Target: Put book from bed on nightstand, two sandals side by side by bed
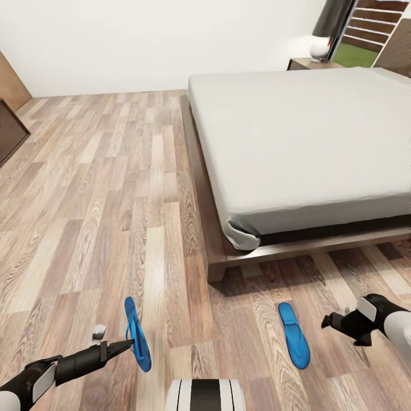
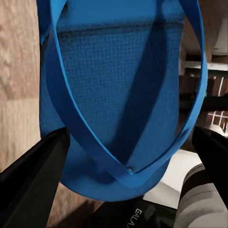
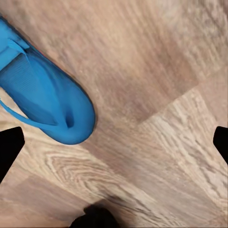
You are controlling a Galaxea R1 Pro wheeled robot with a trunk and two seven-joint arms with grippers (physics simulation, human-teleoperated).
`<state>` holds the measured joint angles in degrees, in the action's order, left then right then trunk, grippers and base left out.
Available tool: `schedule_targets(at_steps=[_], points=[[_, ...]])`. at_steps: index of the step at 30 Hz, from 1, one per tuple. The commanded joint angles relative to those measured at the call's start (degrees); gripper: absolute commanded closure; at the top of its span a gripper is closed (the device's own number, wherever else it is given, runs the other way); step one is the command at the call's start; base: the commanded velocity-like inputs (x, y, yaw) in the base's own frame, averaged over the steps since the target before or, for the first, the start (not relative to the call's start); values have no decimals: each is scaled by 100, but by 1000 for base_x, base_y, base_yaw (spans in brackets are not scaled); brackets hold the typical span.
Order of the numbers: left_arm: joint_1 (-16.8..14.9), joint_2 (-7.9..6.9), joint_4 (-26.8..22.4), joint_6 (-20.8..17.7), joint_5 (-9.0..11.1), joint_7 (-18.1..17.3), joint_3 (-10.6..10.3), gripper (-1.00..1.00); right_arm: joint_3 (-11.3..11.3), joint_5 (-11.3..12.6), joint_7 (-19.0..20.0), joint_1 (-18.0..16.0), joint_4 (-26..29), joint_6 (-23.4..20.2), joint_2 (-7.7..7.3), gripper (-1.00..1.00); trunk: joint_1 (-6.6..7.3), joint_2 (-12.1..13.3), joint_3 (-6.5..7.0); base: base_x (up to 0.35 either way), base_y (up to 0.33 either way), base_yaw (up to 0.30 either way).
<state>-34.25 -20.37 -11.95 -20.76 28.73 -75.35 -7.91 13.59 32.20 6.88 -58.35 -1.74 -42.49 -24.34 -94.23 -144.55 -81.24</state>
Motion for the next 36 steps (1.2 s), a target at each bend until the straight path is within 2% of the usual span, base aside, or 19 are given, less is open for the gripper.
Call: schedule_targets(at_steps=[1,2,5,6,9,10,13,14,16,17,18,21,24,30,36], points=[[-2,2,-1,-60,54,29,-54,100,47,33,201,-4,-41,27,-37,-100,3,0,19,0,0,0],[-2,15,-2,-60,54,112,-65,100,46,136,489,10,-77,81,-94,-100,6,1,41,0,0,0],[-2,32,-6,-60,54,247,-76,100,42,446,846,114,-109,163,-151,-100,14,5,108,0,0,0],[-2,41,-7,-60,54,342,-78,100,42,765,1023,236,-121,269,-173,-100,16,7,130,0,0,0],[-2,56,-8,-60,54,478,-78,100,48,1360,1182,442,-131,510,-186,-100,24,11,196,0,0,0],[-2,64,-9,-57,54,559,-79,100,54,1784,1249,575,-135,684,-187,-100,27,12,218,0,0,0],[-2,70,-9,-54,53,650,-79,100,62,2393,1312,760,-139,901,-171,-100,34,16,285,0,0,0],[-2,73,-9,-50,53,689,-79,100,68,2767,1350,873,-137,995,-155,-100,37,17,307,0,0,0],[-2,75,-9,-47,53,716,-79,100,73,3099,1400,977,-136,1056,-132,-100,42,20,351,0,0,0],[-2,76,-9,-45,53,737,-79,100,76,3377,1472,1057,-135,1093,-97,-100,45,21,373,0,0,0],[-2,76,-9,-45,53,750,-79,100,78,3490,1512,1086,-135,1106,-72,-100,47,23,396,0,0,0],[-2,80,-9,-43,52,825,-79,100,80,3715,1623,1146,-136,1138,23,-100,55,27,462,0,0,0],[-2,84,-9,-28,53,1055,-74,100,80,3876,1709,1248,-135,1204,195,-100,63,31,529,0,0,0],[-2,102,-9,3,59,1233,-65,100,92,3915,1730,1331,-134,1251,290,-100,78,39,661,0,0,0],[-2,203,-13,15,54,1279,-68,100,128,3926,1743,1350,-126,1260,313,-100,94,47,794,0,0,0]])
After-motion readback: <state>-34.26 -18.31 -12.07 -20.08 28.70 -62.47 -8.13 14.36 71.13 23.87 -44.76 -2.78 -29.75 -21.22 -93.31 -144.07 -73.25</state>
